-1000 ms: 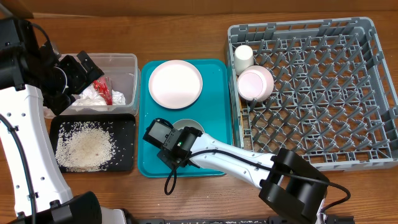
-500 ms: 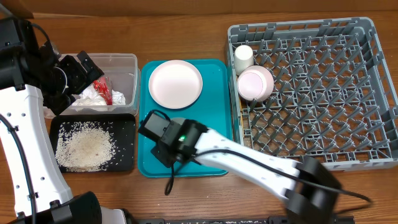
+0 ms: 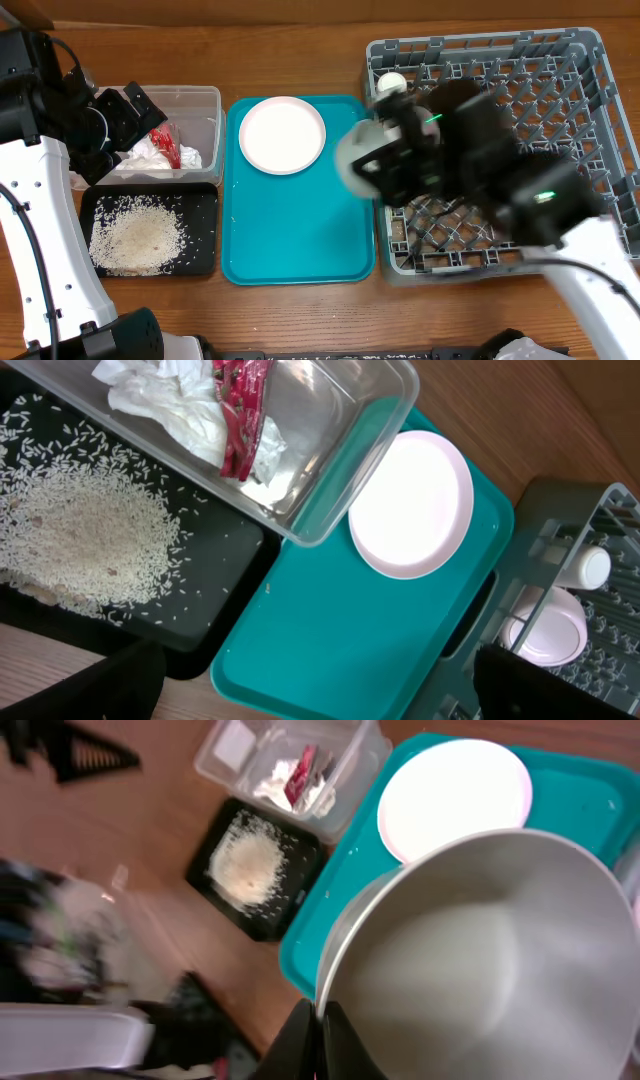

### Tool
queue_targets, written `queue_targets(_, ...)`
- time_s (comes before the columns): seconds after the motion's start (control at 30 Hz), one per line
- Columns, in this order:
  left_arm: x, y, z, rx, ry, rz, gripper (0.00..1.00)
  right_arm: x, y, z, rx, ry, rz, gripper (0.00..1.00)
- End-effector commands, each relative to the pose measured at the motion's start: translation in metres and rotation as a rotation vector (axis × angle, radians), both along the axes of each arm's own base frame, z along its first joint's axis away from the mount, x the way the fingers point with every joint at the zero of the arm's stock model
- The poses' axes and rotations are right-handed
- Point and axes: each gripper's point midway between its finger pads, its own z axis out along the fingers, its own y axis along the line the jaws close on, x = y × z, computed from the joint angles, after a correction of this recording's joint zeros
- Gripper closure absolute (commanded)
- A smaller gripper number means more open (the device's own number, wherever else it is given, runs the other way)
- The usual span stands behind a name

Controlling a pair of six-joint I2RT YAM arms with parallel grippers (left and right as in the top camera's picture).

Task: Sort waste into correct bins and load items into the dishwasher
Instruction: 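Lift the white bowl and carry it right into the rack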

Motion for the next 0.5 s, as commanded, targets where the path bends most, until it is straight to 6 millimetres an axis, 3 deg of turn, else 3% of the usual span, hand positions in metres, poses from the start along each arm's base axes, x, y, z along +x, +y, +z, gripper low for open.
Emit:
queue_targets(0.0,0.002,-0.001,0.005,0.007,-0.02,-0.02,0.0,-0.017,-0.011,0.04,0.289,0.057,0.184,0.96)
queue_targets(0.07,0.002,-0.001,0.005,0.007,-0.02,-0.02,0.0,-0.009,-0.035,0.044,0.427,0.086,0.19,0.96)
queue_targets(0.23,0.002,-0.001,0.005,0.007,-0.02,-0.02,0.0,0.006,-0.074,0.024,0.58,0.113,0.133,0.96)
queue_targets(0.33,0.002,-0.001,0.005,0.007,-0.02,-0.02,0.0,0.013,-0.092,-0.003,0.629,0.14,0.076,0.96)
queue_targets(0.47,0.002,-0.001,0.005,0.007,-0.02,-0.02,0.0,0.015,-0.102,-0.037,0.677,0.169,0.044,0.96)
